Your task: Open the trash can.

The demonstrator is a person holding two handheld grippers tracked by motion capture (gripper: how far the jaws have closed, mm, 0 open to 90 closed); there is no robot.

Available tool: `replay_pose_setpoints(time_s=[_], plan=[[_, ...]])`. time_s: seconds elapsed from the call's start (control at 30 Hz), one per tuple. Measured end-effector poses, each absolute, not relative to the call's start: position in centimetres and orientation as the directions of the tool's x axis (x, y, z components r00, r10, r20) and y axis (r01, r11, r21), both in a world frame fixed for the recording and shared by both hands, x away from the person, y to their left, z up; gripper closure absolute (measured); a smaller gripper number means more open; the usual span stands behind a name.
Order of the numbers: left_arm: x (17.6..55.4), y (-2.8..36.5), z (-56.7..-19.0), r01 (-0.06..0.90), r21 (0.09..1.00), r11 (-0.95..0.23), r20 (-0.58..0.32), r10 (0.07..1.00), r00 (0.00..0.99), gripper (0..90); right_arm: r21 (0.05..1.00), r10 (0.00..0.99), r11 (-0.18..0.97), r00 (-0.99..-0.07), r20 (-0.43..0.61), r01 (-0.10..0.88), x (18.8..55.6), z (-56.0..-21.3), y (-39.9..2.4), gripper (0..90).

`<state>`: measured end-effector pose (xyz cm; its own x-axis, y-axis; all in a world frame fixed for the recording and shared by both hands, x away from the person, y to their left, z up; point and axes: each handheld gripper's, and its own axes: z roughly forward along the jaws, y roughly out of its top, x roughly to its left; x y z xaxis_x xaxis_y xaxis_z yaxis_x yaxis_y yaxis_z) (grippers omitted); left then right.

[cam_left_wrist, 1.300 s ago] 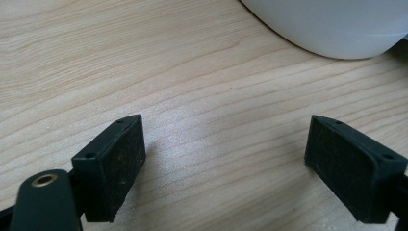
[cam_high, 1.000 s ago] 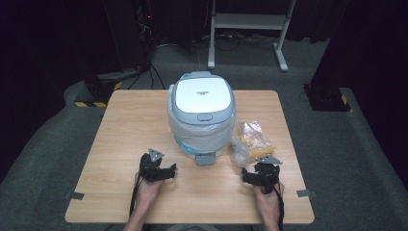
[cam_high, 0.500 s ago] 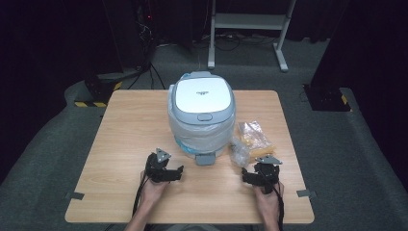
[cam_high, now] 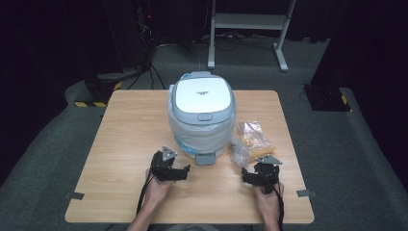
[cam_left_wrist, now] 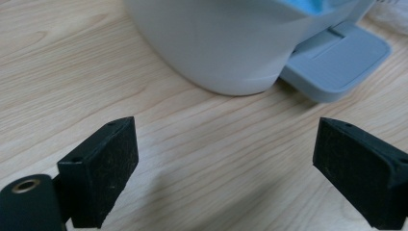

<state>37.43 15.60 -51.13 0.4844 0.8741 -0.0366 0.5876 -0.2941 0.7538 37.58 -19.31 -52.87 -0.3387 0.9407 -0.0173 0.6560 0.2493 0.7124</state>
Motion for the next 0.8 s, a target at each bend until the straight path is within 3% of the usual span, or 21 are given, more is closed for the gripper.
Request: replay_pose_setpoints(time_s=[0.8], plan=[[38.7, 13.2, -50.3, 0.580, 0.774, -0.254, -0.086, 0.865, 0.494, 4.4, 0.712, 0.940, 0.250, -0.340, -0.016, 0.656, 37.6, -52.9, -19.3, 14.0]])
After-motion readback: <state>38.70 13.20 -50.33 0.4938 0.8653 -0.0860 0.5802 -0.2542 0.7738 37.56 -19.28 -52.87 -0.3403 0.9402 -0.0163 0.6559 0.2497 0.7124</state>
